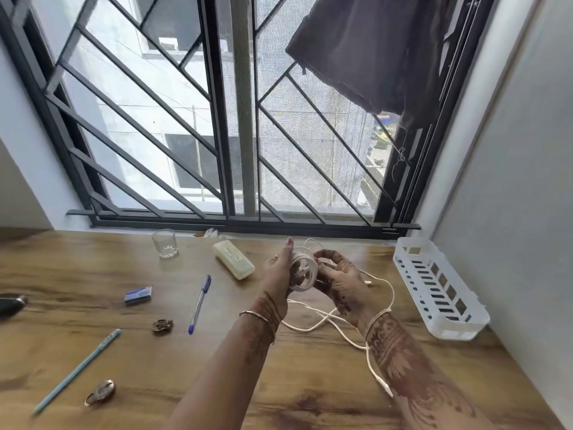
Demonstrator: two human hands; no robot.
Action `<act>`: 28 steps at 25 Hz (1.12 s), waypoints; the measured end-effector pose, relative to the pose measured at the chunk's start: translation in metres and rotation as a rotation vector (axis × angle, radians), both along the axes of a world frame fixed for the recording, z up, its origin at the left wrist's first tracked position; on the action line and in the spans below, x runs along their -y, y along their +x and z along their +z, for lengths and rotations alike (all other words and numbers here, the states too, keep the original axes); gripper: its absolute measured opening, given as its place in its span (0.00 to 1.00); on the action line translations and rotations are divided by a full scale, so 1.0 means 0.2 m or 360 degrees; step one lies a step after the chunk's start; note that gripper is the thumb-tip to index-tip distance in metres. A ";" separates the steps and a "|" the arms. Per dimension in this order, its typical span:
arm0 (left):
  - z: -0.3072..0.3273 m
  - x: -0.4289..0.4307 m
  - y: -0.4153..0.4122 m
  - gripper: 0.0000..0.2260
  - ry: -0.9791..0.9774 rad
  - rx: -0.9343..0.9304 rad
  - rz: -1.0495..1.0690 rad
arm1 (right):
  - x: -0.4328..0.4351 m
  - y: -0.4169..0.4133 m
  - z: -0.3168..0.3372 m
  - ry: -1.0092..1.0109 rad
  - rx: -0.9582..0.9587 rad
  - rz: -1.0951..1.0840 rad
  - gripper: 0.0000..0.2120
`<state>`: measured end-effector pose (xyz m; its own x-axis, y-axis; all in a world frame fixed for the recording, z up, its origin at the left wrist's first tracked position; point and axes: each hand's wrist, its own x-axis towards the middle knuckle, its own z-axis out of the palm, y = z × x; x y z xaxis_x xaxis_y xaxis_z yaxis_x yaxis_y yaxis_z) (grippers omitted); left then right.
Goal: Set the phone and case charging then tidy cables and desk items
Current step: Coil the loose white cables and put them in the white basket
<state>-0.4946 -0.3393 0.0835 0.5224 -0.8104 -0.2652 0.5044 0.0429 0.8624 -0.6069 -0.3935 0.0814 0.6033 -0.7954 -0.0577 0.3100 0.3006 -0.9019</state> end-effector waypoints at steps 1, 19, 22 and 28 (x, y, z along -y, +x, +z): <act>-0.01 0.01 0.01 0.18 -0.0007 -0.0016 0.0026 | -0.01 0.00 0.00 -0.0047 -0.0079 0.0026 0.06; -0.07 0.04 -0.01 0.06 -0.0213 0.0282 0.0337 | -0.08 0.03 -0.03 -0.0631 -0.0404 -0.0041 0.14; -0.07 0.03 -0.01 0.07 -0.0251 0.0220 0.0272 | -0.07 0.03 -0.02 -0.0806 -0.0590 -0.0174 0.09; -0.08 -0.02 0.01 0.04 -0.0283 0.0484 -0.0039 | -0.03 0.01 -0.03 -0.0889 -0.0763 -0.0448 0.13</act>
